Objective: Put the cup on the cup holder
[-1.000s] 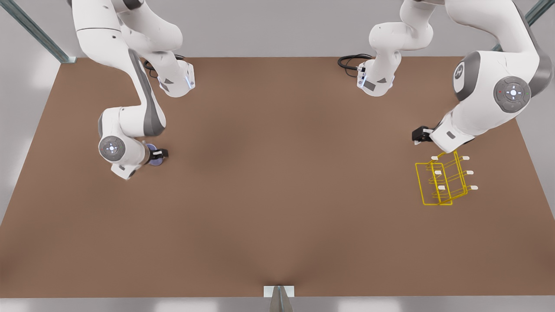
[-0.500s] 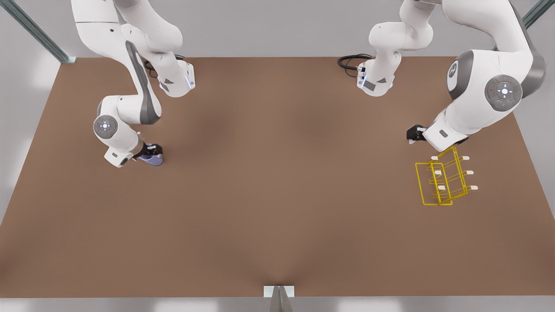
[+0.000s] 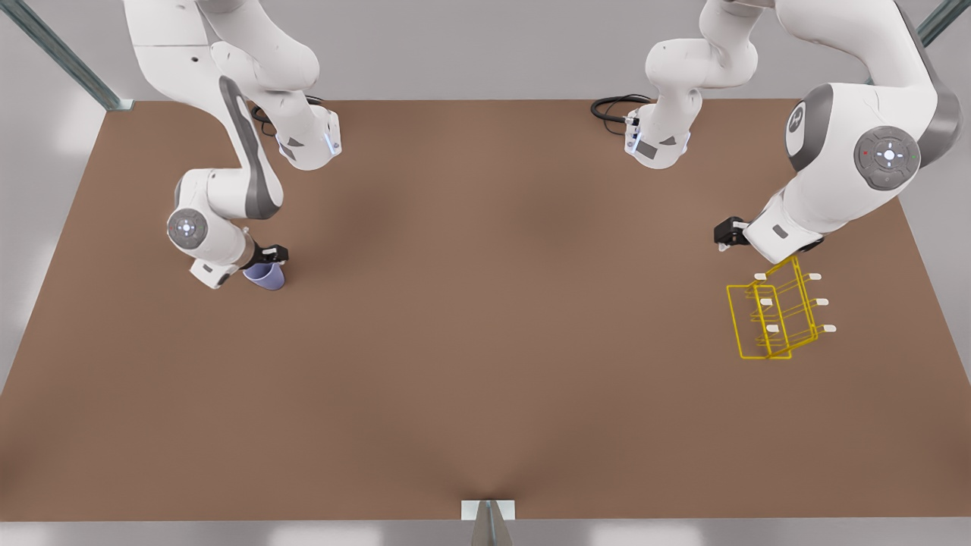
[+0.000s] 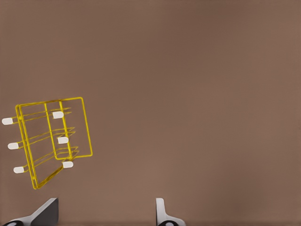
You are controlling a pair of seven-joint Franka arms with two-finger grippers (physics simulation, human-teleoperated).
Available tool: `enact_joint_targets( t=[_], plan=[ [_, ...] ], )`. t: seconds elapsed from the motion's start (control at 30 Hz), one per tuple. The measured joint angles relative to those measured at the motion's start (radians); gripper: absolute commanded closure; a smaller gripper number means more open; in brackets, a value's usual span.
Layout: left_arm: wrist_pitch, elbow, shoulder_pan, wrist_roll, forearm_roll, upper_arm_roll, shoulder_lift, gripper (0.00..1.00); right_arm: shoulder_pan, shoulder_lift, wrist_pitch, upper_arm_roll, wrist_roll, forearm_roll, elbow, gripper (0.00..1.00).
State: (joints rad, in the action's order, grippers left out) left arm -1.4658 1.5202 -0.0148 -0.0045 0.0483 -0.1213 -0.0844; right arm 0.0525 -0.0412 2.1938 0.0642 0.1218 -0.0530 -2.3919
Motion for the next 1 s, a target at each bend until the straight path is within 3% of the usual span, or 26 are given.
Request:
enact_joint_targets(
  t=[0.23, 1.0],
  plan=[
    [0.002, -0.012, 0.0, -0.001, -0.001, 0.042, -0.013, 0.0, -0.118, -0.051, 0.009, 0.0, 0.005, 0.001, 0.0, 0.0],
    [-0.01, -0.019, -0.003, 0.002, -0.043, 0.047, -0.058, 0.0, -0.089, -0.079, 0.001, -0.045, 0.023, -0.006, 0.003, 0.0]
  ],
)
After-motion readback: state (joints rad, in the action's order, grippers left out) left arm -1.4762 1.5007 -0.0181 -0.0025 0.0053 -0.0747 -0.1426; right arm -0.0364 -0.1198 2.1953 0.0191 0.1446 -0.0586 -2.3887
